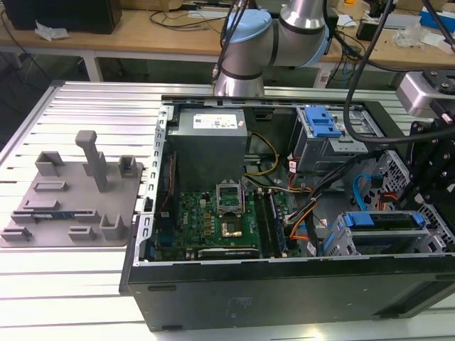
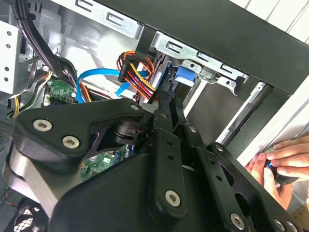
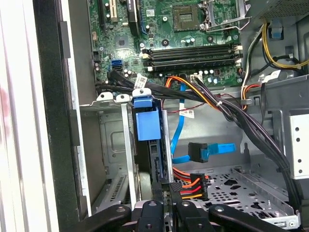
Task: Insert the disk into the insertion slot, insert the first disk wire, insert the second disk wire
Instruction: 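Insert the first disk wire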
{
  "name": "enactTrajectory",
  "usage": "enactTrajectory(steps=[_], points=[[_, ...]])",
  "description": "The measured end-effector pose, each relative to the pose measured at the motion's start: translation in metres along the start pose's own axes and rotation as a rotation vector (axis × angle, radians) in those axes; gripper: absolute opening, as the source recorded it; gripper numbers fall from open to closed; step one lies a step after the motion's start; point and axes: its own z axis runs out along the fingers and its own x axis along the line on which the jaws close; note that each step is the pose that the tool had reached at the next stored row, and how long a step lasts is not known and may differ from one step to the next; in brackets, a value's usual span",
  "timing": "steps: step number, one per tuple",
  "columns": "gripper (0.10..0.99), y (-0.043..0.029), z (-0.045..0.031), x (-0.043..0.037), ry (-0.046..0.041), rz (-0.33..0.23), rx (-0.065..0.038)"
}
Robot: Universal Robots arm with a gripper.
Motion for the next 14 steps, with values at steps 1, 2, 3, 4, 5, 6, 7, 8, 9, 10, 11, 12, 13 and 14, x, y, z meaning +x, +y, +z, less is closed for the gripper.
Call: enactTrajectory(steps=[1,2,3,4,5,6,7,8,9,10,11,12,13,14], points=[[0.169,0.0,0.0002,0.0,-0.0001,0.0,0.0],[0.169,0.0,0.0003,0.0001,-0.0001,0.0,0.0],[0.169,0.0,0.0004,0.0001,-0.0001,0.0,0.0],[0.169,0.0,0.0005,0.0002,-0.0002,0.0,0.0],[0.169,0.0,0.0007,0.0003,-0.0003,0.0,0.0],[0.169,0.0,0.0009,0.0004,-0.0002,0.0,0.0],[0.169,0.0,0.0012,0.0006,-0.0002,0.0,0.0],[0.169,0.0,0.0018,0.0008,-0.0002,0.0,0.0],[0.169,-0.0001,0.0021,0.0008,-0.0003,0.0,0.0],[0.169,-0.0001,0.0023,0.0009,-0.0002,0.0,0.0],[0.169,-0.0001,0.0028,0.0009,-0.0002,0.0,0.0],[0.169,-0.0001,0.003,0.0009,-0.0002,0.0,0.0],[0.169,-0.0001,0.0033,0.001,-0.0002,0.0,0.0],[0.169,0.0,0.0036,0.001,-0.0002,0.0,0.0]])
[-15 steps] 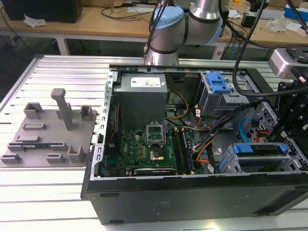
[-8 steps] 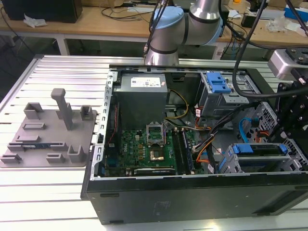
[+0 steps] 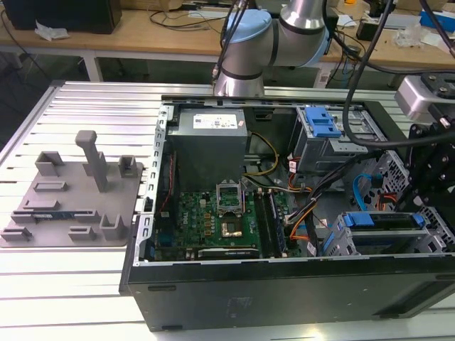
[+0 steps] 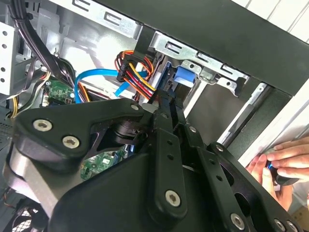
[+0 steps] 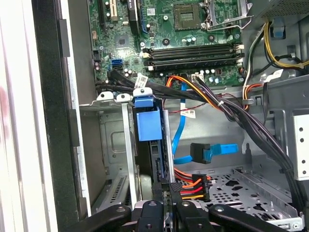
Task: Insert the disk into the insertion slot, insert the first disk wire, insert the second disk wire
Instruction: 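Insert the first disk wire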
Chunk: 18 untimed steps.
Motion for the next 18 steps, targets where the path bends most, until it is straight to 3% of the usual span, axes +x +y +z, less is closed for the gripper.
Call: enactTrajectory(steps=[18], points=[[0.169,0.0,0.0069,0.0004,0.0,-0.003,0.0]])
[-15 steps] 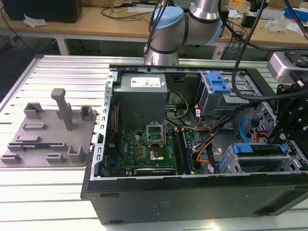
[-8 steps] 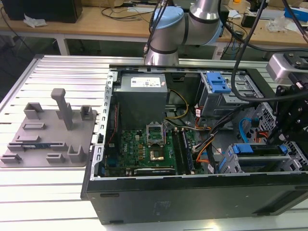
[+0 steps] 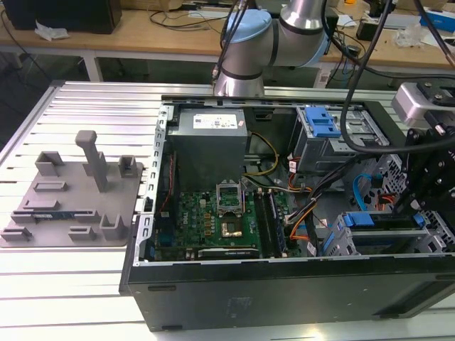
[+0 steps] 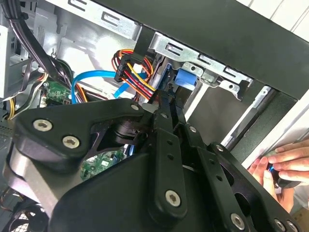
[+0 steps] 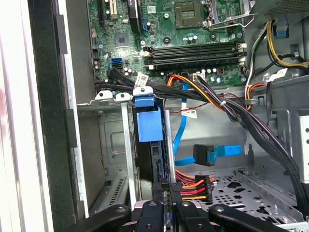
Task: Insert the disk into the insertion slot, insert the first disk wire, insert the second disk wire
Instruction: 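Insert the first disk wire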
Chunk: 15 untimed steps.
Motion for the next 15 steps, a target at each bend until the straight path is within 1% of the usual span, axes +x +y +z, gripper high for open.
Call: enactTrajectory(steps=[15], points=[[0.169,-0.0001,0.0067,0.0,-0.0001,-0.015,0.0]])
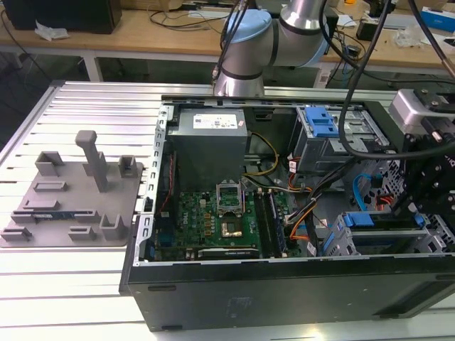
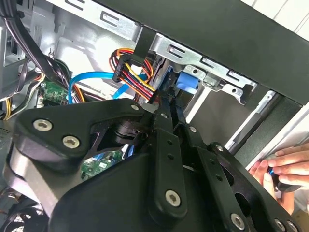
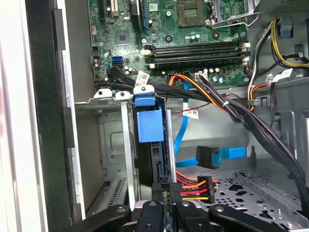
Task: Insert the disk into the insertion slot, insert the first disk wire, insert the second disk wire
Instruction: 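Insert the first disk wire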
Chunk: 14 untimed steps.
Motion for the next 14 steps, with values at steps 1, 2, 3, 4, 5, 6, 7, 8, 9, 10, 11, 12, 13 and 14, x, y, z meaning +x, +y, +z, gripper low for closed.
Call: enactTrajectory(steps=[1,2,3,4,5,6,7,8,9,10,11,12,13,14], points=[[0.169,0.0,0.0007,0.0,0.0,-0.003,0.0],[0.169,0.0,0.0013,0.0,0.0002,-0.005,0.0],[0.169,0.0,0.0017,0.0,0.0003,-0.007,0.0],[0.18,0.0,0.0023,0.0001,-0.0003,-0.009,0.0],[0.18,0.0,0.0022,0.0001,-0.0001,-0.01,0.0],[0.306,0.0,0.0022,0.0,0.0001,-0.011,0.0],[0.306,0.0,0.0016,0.0,0.0,-0.011,0.0],[0.306,0.0,0.0005,0.0,-0.0001,-0.011,0.0],[0.306,0.0,-0.0024,-0.0001,0.0,-0.011,0.0],[0.306,0.0,-0.0084,-0.0003,0.0003,-0.011,0.0],[0.306,0.0,-0.0119,-0.0005,0.001,-0.011,0.0],[0.306,0.0,-0.0165,-0.0009,0.0021,-0.011,0.0],[0.306,0.0,-0.0257,-0.0018,0.0053,-0.011,0.0],[0.306,0.0001,-0.0338,-0.0026,0.0086,-0.011,0.0]])
